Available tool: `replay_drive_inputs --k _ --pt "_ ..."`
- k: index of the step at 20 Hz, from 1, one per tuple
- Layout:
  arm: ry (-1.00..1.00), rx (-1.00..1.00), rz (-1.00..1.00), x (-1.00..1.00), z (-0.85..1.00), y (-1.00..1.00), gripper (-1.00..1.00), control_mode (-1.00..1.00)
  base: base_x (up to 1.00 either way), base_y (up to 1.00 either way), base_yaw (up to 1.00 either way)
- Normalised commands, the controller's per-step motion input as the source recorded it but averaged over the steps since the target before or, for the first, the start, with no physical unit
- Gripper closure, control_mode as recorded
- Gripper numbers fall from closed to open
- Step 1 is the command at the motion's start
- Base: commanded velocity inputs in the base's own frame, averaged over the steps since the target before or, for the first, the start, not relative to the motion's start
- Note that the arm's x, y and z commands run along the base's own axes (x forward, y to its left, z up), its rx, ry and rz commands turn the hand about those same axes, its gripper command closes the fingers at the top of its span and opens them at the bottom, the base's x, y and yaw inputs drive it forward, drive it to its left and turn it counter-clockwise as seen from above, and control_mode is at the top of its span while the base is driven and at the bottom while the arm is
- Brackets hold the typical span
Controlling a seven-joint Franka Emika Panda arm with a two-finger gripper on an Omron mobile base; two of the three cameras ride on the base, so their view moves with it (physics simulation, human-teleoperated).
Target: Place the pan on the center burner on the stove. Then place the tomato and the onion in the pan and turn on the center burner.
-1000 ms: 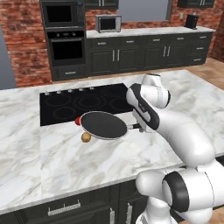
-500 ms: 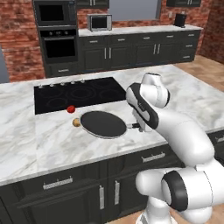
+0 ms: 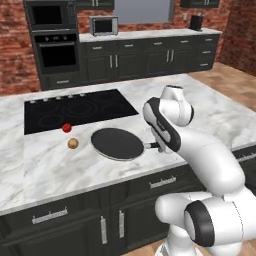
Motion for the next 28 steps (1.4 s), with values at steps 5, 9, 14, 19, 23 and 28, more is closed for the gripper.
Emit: replay_drive_inputs --k 5,9,14,19,23,28 --pt "0.0 0.0 0.0 0.0 0.0 0.0 1.0 1.0 0.22 -0.8 -0.09" --pt "0.0 0.0 0.0 0.0 0.0 0.0 1.0 1.0 0.34 -0.68 -0.03" --pt "0.0 0.0 0.0 0.0 0.0 0.0 1.0 1.0 0.36 -0.69 0.0" --pt "0.0 0.0 0.0 0.0 0.0 0.0 1.0 1.0 0.4 -0.67 0.0" --pt "0.0 0.0 0.0 0.0 0.0 0.0 1.0 1.0 0.18 -0.84 0.02" --pt "0.0 0.0 0.0 0.0 0.0 0.0 1.0 1.0 0.01 -0.97 0.03"
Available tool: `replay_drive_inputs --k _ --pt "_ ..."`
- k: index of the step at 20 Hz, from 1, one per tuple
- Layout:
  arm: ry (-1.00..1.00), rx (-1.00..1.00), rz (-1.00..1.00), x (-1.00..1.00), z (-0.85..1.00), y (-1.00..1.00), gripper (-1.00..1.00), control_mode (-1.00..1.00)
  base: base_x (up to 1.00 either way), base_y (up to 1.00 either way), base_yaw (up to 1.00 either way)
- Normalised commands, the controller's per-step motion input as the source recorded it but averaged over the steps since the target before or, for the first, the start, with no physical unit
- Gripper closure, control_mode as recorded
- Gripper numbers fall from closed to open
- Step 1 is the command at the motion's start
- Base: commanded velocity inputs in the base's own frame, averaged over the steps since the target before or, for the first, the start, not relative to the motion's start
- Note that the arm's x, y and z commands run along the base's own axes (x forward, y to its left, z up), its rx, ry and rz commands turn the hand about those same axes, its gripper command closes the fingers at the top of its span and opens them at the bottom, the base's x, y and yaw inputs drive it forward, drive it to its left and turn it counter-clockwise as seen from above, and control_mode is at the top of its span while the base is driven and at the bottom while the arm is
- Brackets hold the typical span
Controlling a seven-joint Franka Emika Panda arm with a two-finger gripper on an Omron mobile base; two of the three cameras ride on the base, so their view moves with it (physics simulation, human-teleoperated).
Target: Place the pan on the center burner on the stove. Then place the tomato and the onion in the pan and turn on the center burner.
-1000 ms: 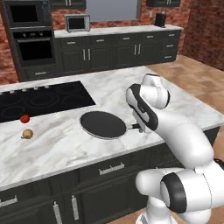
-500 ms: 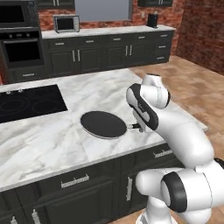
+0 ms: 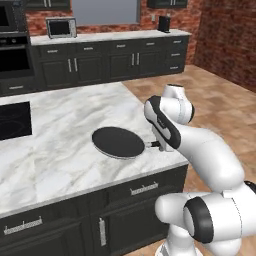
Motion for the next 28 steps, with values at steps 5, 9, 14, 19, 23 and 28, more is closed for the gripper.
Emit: replay_drive_inputs --k 5,9,14,19,23,28 --pt "0.0 0.0 0.0 0.0 0.0 0.0 1.0 1.0 0.0 -1.0 0.04" --pt "0.0 0.0 0.0 0.0 0.0 0.0 1.0 1.0 0.02 -0.99 0.05" --pt "0.0 0.0 0.0 0.0 0.0 0.0 1.0 1.0 0.05 -0.95 0.05" --pt "0.0 0.0 0.0 0.0 0.0 0.0 1.0 1.0 0.1 -0.89 0.04" --pt "0.0 0.0 0.0 0.0 0.0 0.0 1.0 1.0 0.23 -0.77 0.01" --pt "0.0 0.0 0.0 0.0 0.0 0.0 1.0 1.0 0.69 -0.49 0.01"
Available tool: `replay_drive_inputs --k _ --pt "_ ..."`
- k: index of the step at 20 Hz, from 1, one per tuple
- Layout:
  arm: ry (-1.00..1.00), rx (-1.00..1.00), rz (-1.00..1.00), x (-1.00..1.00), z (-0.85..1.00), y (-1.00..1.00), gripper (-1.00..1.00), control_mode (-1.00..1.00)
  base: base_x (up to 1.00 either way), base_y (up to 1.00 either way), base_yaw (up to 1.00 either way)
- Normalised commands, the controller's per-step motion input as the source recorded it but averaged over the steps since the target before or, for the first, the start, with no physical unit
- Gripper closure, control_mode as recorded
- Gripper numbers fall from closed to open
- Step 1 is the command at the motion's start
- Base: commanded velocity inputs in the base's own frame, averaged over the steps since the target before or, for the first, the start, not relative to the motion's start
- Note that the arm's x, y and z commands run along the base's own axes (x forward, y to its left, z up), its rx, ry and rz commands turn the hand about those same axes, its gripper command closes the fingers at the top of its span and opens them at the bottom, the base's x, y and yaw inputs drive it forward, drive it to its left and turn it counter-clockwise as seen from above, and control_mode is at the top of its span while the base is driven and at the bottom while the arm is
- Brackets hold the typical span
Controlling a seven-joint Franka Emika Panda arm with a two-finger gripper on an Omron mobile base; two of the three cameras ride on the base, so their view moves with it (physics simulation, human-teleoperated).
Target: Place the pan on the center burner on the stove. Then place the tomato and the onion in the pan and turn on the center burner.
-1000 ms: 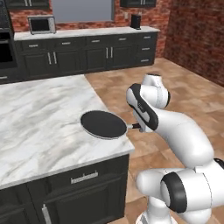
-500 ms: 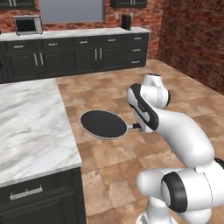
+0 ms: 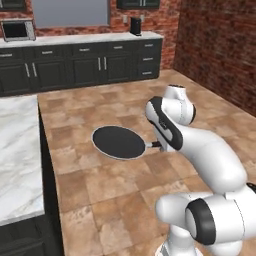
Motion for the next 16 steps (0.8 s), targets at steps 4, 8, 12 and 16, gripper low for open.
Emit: replay_drive_inputs --k 4,8,12,16 --pt "0.0 0.0 0.0 0.0 0.0 0.0 1.0 1.0 0.92 -0.34 0.0" --pt "0.0 0.0 0.0 0.0 0.0 0.0 1.0 1.0 1.0 -0.3 0.0" --pt "0.0 0.0 0.0 0.0 0.0 0.0 1.0 1.0 0.98 -0.29 0.0" --pt "0.0 0.0 0.0 0.0 0.0 0.0 1.0 1.0 0.97 -0.16 0.0"
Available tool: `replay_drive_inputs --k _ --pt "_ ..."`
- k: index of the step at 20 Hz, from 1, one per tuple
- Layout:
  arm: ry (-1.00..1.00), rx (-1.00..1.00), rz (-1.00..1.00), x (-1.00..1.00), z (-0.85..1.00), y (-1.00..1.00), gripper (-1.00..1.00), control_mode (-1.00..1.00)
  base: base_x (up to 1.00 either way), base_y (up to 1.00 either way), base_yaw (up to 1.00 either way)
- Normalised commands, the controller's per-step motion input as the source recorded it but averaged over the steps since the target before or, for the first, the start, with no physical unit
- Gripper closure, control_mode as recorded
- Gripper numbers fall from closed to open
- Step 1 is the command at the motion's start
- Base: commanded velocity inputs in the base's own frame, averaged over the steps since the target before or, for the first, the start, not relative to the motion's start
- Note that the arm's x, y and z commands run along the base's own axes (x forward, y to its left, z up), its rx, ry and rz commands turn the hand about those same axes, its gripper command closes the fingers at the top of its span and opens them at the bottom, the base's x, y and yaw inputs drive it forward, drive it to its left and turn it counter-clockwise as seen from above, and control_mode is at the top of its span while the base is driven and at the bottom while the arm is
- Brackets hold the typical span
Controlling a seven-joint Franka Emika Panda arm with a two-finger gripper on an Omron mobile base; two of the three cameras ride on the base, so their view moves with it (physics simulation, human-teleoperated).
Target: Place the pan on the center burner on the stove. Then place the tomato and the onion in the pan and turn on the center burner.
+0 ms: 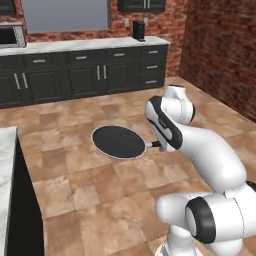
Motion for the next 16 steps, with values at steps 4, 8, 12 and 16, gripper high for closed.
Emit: replay_drive_inputs --k 4,8,12,16 --pt "0.0 0.0 0.0 0.0 0.0 0.0 1.0 1.0 0.96 -0.09 0.05" --pt "0.0 0.0 0.0 0.0 0.0 0.0 1.0 1.0 1.0 -0.02 0.17" --pt "0.0 0.0 0.0 0.0 0.0 0.0 1.0 1.0 0.96 -0.02 0.25" --pt "0.0 0.0 0.0 0.0 0.0 0.0 1.0 1.0 0.83 -0.13 0.3"
